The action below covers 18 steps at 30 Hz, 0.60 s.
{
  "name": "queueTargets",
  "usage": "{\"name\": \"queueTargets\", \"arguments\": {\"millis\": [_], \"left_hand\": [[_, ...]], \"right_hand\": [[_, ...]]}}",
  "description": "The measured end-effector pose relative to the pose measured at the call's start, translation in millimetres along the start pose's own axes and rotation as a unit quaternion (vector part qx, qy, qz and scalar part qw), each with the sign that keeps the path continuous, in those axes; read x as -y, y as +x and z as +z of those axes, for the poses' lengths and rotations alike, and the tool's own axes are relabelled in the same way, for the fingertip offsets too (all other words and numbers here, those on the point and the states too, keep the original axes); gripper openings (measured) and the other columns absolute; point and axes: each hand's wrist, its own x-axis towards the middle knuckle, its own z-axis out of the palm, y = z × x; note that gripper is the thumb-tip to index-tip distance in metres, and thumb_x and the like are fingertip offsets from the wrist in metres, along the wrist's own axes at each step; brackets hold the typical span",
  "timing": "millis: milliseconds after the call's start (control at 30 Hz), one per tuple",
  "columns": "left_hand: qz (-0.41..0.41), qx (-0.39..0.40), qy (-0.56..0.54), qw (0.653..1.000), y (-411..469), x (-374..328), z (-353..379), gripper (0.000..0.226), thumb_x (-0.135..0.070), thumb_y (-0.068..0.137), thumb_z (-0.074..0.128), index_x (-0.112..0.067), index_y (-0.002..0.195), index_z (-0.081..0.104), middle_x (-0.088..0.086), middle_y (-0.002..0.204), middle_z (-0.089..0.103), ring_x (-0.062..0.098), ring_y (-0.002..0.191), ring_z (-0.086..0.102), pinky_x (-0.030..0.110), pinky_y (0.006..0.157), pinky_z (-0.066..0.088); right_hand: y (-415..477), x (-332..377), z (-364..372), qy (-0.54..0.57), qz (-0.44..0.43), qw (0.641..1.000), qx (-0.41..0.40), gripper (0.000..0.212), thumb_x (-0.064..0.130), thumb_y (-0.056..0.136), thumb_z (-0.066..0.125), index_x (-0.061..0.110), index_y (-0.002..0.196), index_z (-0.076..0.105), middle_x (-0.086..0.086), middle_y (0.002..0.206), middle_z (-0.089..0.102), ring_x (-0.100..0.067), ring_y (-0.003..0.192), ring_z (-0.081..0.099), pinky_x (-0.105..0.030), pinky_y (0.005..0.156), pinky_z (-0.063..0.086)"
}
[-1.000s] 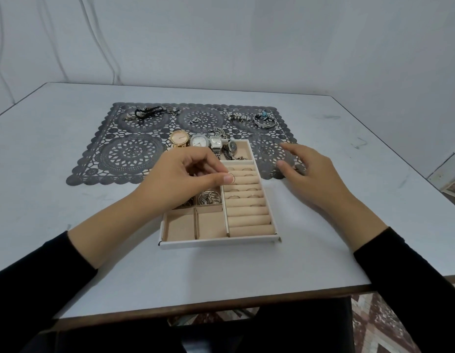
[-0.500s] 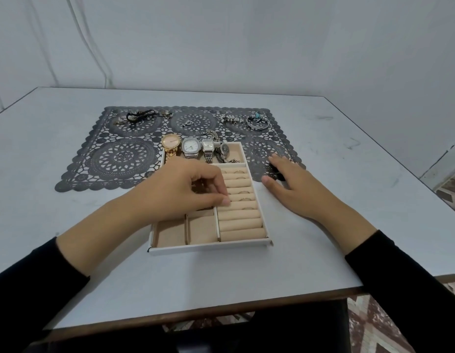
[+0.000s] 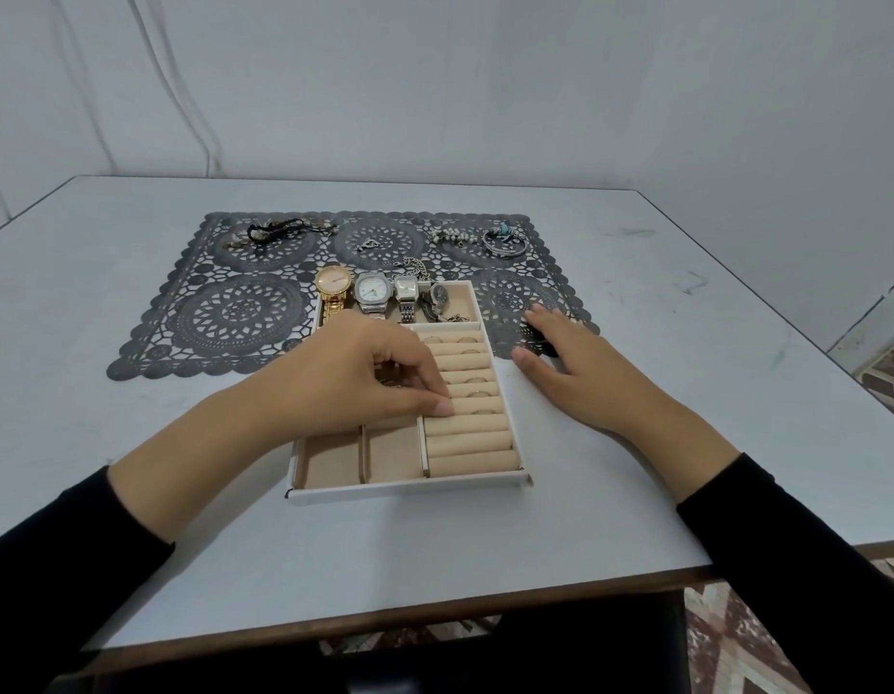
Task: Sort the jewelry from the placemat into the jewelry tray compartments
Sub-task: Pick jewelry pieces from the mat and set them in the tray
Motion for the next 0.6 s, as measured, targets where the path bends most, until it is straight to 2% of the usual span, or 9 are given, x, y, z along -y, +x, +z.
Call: {"name": "queueTargets", "arguments": {"millis": [200, 467, 600], "left_hand": [[0.009, -0.007, 0.001, 1.0, 0.4, -0.1, 6.0, 0.011, -0.031, 0.075, 0.083, -0.022, 0.081, 0.08, -0.012, 0.078, 0.074, 0.008, 0.077, 0.07, 0.037, 0.071, 0.055], [0.004, 0.057, -0.005, 0.998, -0.3, 5.9, -4.5, 0.014, -0.026, 0.084, 0.076, -0.025, 0.097, 0.08, -0.013, 0.092, 0.075, 0.006, 0.09, 0.07, 0.034, 0.082, 0.056], [0.002, 0.058, -0.025, 0.998, -0.3, 6.6, -3.7, 0.015, -0.027, 0.085, 0.077, -0.024, 0.1, 0.079, -0.009, 0.095, 0.075, 0.012, 0.092, 0.071, 0.04, 0.083, 0.056]], "right_hand": [[-0.9, 0.9, -0.8, -0.001, 0.004, 1.0, 0.003, 0.059, 0.046, 0.1, 0.038, 0.018, 0.15, 0.027, 0.003, 0.159, 0.021, -0.013, 0.147, 0.012, -0.029, 0.117, 0.012], [-1.1, 0.7, -1.4, 0.002, 0.004, 1.0, 0.01, 0.059, 0.047, 0.1, 0.037, 0.019, 0.151, 0.026, 0.004, 0.159, 0.02, -0.012, 0.148, 0.012, -0.028, 0.117, 0.011], [-1.2, 1.2, -2.2, 0.003, 0.004, 1.0, 0.01, 0.059, 0.047, 0.099, 0.037, 0.019, 0.151, 0.026, 0.003, 0.159, 0.02, -0.012, 0.147, 0.012, -0.029, 0.118, 0.012]]}}
